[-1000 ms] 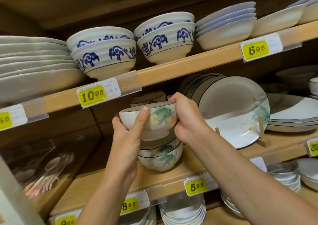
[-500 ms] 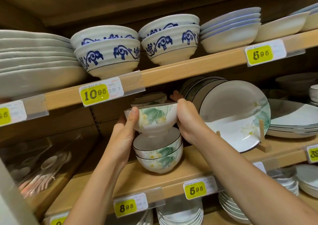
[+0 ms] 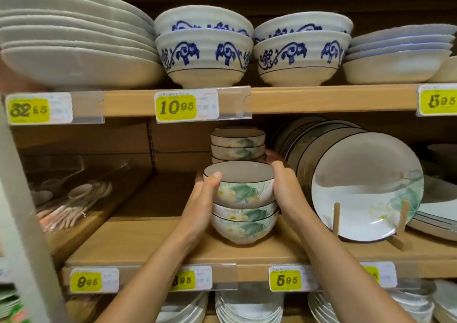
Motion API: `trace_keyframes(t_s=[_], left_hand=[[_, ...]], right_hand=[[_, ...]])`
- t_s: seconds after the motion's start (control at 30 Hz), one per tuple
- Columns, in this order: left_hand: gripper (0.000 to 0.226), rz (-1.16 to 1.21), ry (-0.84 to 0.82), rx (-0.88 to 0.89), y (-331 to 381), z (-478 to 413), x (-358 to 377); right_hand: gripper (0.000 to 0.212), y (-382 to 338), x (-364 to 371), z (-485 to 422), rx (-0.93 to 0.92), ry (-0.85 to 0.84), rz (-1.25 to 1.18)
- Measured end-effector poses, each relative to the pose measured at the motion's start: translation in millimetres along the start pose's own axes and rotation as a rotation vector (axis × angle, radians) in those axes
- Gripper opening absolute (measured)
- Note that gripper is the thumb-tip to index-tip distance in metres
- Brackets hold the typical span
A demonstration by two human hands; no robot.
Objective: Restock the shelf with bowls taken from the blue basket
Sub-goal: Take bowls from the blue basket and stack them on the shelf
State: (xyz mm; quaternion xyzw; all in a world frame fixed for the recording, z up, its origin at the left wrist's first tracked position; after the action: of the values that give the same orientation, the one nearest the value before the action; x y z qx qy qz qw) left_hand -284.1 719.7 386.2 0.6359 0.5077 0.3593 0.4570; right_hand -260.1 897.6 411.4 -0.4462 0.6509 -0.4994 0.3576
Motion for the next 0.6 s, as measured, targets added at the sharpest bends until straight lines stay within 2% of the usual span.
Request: trace_keyframes(t_s=[0.13,0.3,0.43,0.6], left_hand=[[0.047,0.005,0.023,0.01,-5,-2,0],[0.067,-0.073,0.051,0.071,-2,-2,-4],[0.067,-0.159,0.046,0.079,-4,-3,-5],[0.073,-0.204,0.063,0.075,-8,-4,-6]], right_hand=[[0.043,8,0,-4,0.024,0.019,0.002],[0.039,11,1,-3,-0.019,0.017,-0.031],[0.027,17,0,-4,-0.008,0.029,-0.071],[0.022,25,1,-4,0.031,0.029,-0.111]])
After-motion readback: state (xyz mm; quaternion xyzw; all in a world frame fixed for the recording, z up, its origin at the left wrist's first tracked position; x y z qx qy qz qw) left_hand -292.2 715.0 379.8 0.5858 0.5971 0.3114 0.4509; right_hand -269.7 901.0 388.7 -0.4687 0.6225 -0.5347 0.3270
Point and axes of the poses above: each hand's wrist, its own z-axis away from the middle knuckle, its own x-axis out of the palm, y = z × x, the point moved 8 cm from there along -z, towards the middle knuckle, and after that the axes turned 2 degrees about -z, right-handed, at the moved point
